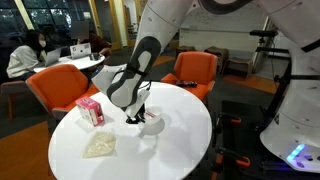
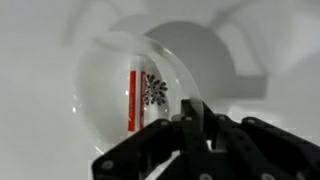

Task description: Move the white bowl to the right

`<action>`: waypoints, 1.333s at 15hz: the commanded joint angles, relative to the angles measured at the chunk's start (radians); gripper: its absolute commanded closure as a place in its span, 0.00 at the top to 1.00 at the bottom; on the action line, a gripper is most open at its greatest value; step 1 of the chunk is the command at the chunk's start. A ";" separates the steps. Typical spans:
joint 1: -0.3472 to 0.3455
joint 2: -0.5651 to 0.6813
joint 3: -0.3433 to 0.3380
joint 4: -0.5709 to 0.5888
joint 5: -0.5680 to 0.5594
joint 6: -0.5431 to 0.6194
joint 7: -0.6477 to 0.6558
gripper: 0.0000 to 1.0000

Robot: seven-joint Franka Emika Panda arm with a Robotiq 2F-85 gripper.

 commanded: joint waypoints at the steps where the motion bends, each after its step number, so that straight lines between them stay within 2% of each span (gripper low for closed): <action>1: 0.026 0.010 -0.028 0.031 0.016 -0.044 -0.012 0.01; 9: 0.030 -0.030 -0.074 -0.002 0.045 -0.031 0.079 0.02; 12: 0.050 -0.044 -0.122 -0.016 0.054 -0.099 0.192 0.02; 16: 0.020 -0.064 -0.147 -0.039 0.090 -0.194 0.316 0.02; 20: -0.033 -0.086 -0.180 -0.094 0.143 -0.155 0.431 0.02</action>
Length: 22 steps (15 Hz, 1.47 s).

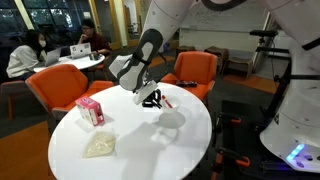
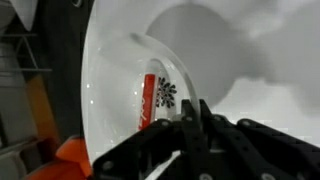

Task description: Move the white bowl to the right

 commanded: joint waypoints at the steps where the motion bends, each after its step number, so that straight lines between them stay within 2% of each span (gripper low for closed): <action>1: -0.040 -0.052 -0.017 -0.074 0.056 0.033 0.110 0.02; 5: -0.110 -0.070 -0.028 -0.124 0.130 0.095 0.165 0.02; 12: -0.158 -0.062 -0.043 -0.138 0.131 0.211 0.131 0.02; 22: -0.227 -0.028 -0.038 -0.065 0.145 0.142 0.005 0.02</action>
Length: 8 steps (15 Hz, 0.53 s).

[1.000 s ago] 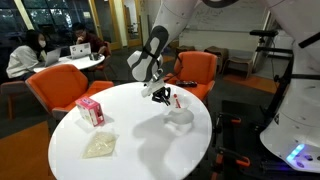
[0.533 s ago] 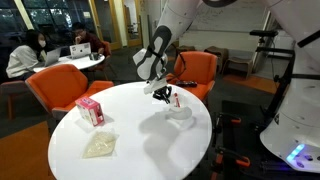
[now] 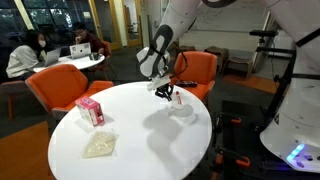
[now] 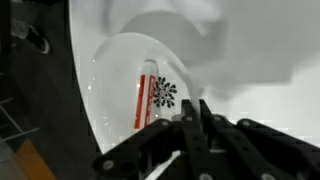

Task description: Move the white bowl to the right

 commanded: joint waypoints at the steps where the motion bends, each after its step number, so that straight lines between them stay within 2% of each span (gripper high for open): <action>1: -0.018 0.008 0.001 0.041 0.023 -0.061 -0.052 0.02; 3: -0.030 0.021 0.003 0.064 0.032 -0.089 -0.065 0.02; 4: -0.031 0.026 0.001 0.073 0.032 -0.096 -0.072 0.34; 5: -0.031 0.028 0.001 0.080 0.030 -0.101 -0.073 0.36; 8: -0.020 0.012 -0.003 0.084 0.022 -0.082 -0.062 0.58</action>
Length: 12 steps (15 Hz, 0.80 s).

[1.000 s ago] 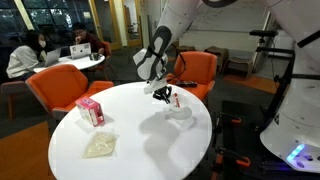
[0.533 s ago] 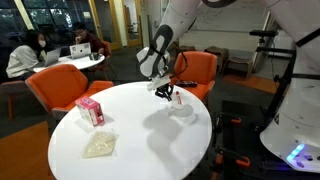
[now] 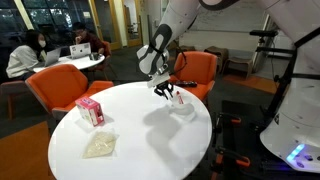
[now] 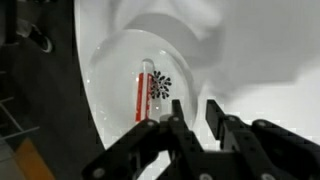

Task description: Move the white bowl to the right

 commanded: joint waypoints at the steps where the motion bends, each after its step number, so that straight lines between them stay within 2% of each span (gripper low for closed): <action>1: 0.008 -0.024 -0.001 0.015 0.017 -0.006 -0.027 0.65; 5: 0.015 -0.180 0.028 -0.073 0.020 0.107 -0.124 0.95; 6: 0.023 -0.236 0.034 -0.103 0.005 0.110 -0.174 0.99; 10: 0.046 -0.479 0.064 -0.240 -0.005 0.086 -0.351 1.00; 12: 0.057 -0.596 0.080 -0.304 -0.008 0.044 -0.378 1.00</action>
